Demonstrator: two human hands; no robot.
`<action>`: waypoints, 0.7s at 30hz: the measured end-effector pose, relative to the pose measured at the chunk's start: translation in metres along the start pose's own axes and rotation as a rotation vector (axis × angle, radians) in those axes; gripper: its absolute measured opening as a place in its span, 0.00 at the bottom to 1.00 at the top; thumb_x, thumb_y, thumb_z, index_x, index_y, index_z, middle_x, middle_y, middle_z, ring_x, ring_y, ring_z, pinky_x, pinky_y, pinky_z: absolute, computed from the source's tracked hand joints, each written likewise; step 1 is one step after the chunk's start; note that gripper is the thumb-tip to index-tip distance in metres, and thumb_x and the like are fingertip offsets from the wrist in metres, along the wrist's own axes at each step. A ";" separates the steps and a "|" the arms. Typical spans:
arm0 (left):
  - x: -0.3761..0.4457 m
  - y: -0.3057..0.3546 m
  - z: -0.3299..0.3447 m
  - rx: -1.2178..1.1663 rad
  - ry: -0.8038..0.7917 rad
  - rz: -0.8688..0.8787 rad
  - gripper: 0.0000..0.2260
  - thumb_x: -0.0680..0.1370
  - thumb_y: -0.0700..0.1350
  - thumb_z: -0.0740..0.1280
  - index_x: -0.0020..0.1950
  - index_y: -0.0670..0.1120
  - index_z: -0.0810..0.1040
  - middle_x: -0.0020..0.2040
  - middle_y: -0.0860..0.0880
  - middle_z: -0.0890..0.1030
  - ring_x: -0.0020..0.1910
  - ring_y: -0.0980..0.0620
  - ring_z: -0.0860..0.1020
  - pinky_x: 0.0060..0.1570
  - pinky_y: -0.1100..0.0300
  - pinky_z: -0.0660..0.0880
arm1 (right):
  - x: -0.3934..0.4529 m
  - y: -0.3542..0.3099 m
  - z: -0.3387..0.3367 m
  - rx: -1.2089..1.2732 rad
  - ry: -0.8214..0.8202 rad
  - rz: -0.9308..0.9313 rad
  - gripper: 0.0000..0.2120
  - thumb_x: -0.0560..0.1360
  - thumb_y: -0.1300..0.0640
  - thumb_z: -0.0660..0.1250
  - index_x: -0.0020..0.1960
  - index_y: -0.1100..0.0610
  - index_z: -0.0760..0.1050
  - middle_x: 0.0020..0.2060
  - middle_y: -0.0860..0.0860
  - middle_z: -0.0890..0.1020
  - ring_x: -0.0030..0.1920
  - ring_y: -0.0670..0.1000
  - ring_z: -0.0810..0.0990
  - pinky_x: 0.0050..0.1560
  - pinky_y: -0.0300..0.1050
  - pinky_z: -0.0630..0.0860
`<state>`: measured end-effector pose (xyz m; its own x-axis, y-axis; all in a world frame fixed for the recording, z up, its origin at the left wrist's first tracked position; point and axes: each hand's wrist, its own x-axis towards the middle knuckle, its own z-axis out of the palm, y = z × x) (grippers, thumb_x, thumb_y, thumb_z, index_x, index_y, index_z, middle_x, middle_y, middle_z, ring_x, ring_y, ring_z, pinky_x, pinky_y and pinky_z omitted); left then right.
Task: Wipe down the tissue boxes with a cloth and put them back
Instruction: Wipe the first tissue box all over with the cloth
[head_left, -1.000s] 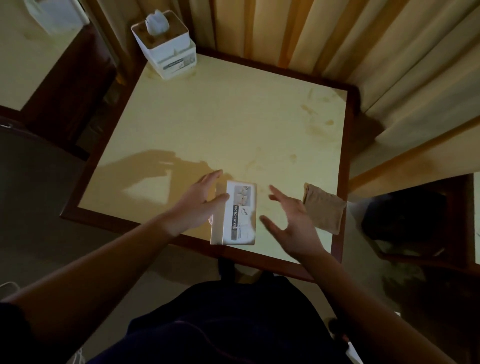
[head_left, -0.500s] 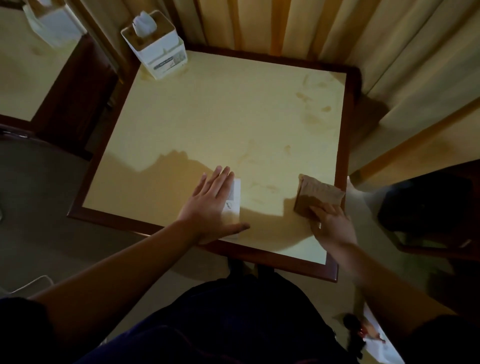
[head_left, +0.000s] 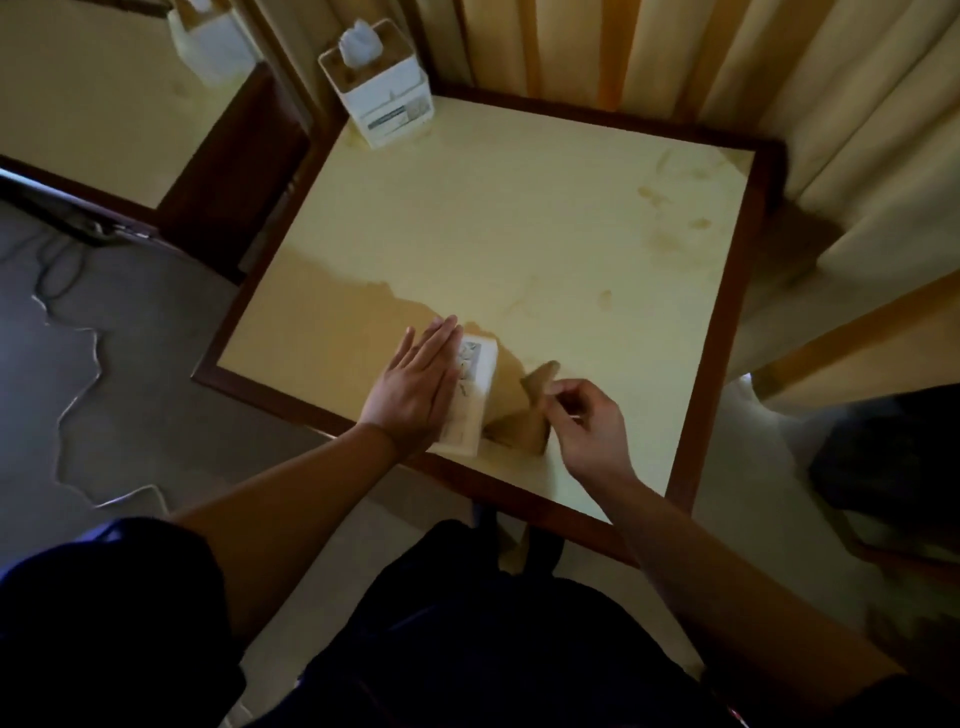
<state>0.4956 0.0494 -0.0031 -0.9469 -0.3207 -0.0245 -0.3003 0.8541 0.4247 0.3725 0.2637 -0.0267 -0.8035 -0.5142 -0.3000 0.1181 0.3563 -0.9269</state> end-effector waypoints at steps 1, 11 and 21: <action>-0.001 -0.001 0.001 0.001 0.000 0.002 0.27 0.87 0.53 0.46 0.83 0.41 0.60 0.83 0.44 0.61 0.83 0.49 0.54 0.83 0.47 0.47 | 0.001 -0.009 0.008 -0.001 -0.018 -0.035 0.03 0.81 0.62 0.71 0.51 0.55 0.82 0.43 0.46 0.85 0.43 0.41 0.83 0.45 0.35 0.78; -0.002 -0.006 0.004 -0.036 0.046 -0.001 0.24 0.88 0.51 0.49 0.82 0.42 0.64 0.82 0.45 0.63 0.83 0.49 0.56 0.83 0.46 0.48 | 0.021 -0.032 0.039 -0.314 -0.228 -0.415 0.15 0.82 0.59 0.70 0.68 0.54 0.83 0.53 0.45 0.81 0.49 0.43 0.82 0.54 0.35 0.79; -0.002 -0.008 0.006 -0.054 0.030 -0.004 0.26 0.87 0.53 0.46 0.83 0.43 0.61 0.83 0.46 0.61 0.83 0.49 0.53 0.83 0.51 0.43 | -0.041 0.013 0.017 -0.319 -0.463 -0.494 0.12 0.81 0.63 0.70 0.62 0.56 0.86 0.51 0.41 0.79 0.46 0.37 0.80 0.51 0.33 0.77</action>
<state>0.4989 0.0458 -0.0118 -0.9415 -0.3369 0.0005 -0.2966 0.8296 0.4732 0.4167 0.2767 -0.0306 -0.3830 -0.9237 0.0045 -0.4240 0.1715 -0.8893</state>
